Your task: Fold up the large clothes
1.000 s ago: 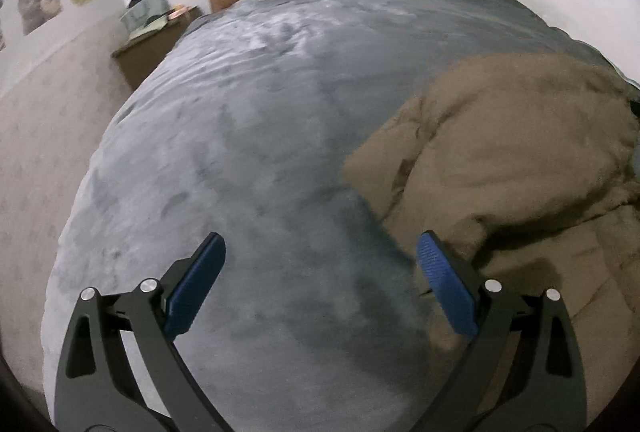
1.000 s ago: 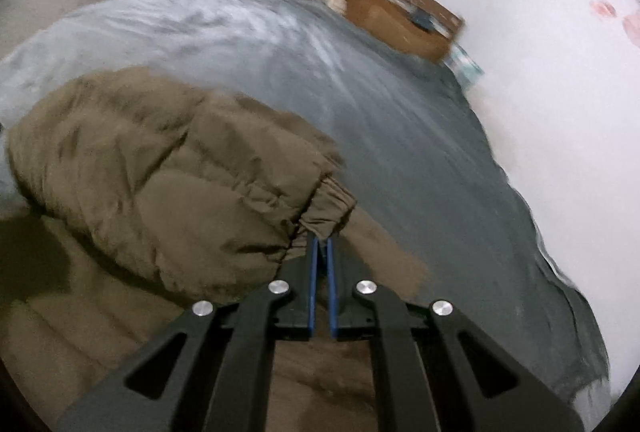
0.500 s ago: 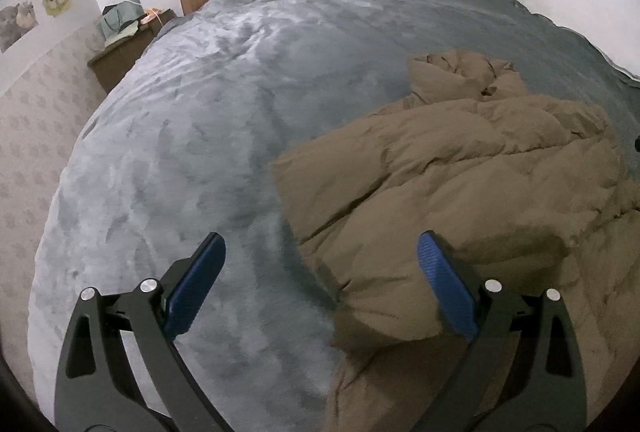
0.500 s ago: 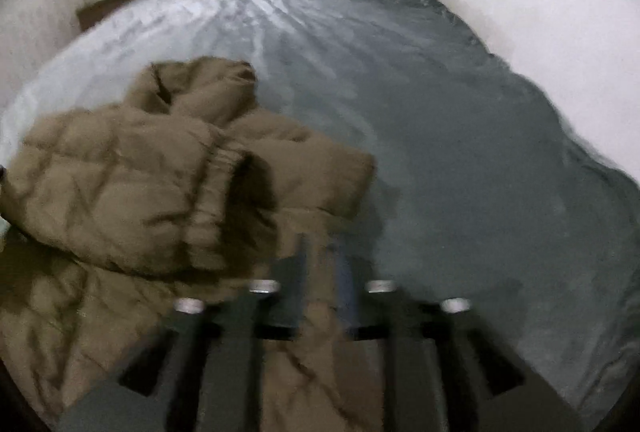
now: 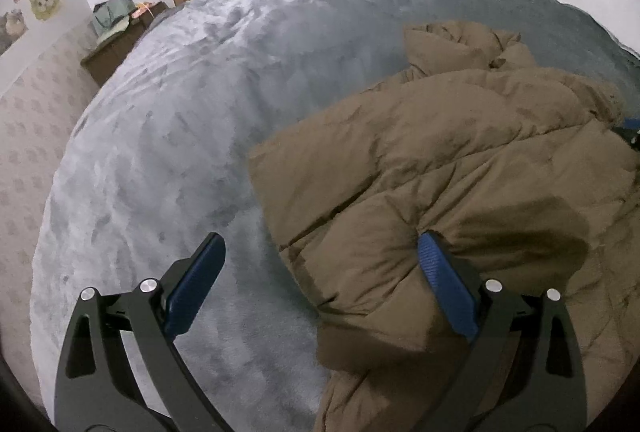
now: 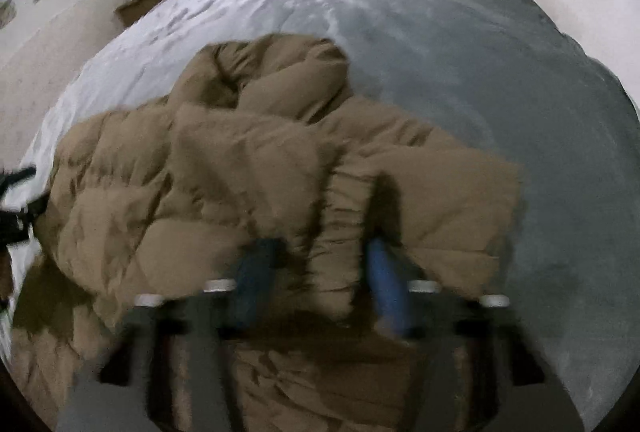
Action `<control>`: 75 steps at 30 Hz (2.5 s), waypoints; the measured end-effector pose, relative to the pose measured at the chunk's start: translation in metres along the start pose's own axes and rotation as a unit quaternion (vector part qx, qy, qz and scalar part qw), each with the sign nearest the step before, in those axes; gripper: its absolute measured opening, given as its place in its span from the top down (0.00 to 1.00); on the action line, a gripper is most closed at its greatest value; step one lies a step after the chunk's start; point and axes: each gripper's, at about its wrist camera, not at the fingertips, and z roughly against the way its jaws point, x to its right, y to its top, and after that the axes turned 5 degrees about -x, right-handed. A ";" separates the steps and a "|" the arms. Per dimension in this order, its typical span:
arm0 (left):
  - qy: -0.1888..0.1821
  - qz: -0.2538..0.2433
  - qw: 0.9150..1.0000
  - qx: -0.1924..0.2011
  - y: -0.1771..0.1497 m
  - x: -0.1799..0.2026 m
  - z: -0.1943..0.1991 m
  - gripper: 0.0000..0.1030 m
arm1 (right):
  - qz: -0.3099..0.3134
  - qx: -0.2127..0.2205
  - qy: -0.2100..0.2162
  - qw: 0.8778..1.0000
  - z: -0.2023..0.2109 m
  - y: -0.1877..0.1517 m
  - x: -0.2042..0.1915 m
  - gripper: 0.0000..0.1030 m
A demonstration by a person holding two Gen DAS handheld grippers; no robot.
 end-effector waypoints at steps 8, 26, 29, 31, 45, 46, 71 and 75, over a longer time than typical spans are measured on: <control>-0.024 0.010 1.000 0.003 0.005 0.000 0.018 0.06 | 0.112 0.052 -0.202 0.972 0.043 -0.011 -0.026 0.97; -0.069 -0.001 0.997 0.023 0.026 0.045 0.044 0.03 | 0.068 0.078 -0.225 0.969 0.088 -0.051 0.035 0.12; -0.078 -0.006 0.997 0.010 0.028 0.047 0.043 0.03 | 0.032 0.119 -0.169 0.978 0.103 -0.041 0.033 0.04; -0.087 -0.009 0.996 -0.016 0.030 0.048 0.036 0.03 | 0.007 0.121 -0.127 0.984 0.103 -0.033 0.040 0.04; -0.038 -0.025 0.999 -0.019 0.035 0.060 0.016 0.03 | -0.028 0.090 -0.078 0.993 0.059 -0.011 0.039 0.04; -0.044 -0.019 0.999 -0.026 0.036 0.059 0.010 0.03 | -0.030 0.081 -0.067 0.994 0.051 -0.010 0.040 0.04; -0.066 0.002 0.997 -0.031 0.025 0.033 0.018 0.03 | -0.069 0.064 -0.024 0.995 0.038 -0.002 0.036 0.02; -0.073 0.007 0.997 -0.003 0.000 0.038 0.046 0.03 | -0.080 0.086 -0.018 0.993 0.060 -0.022 0.030 0.02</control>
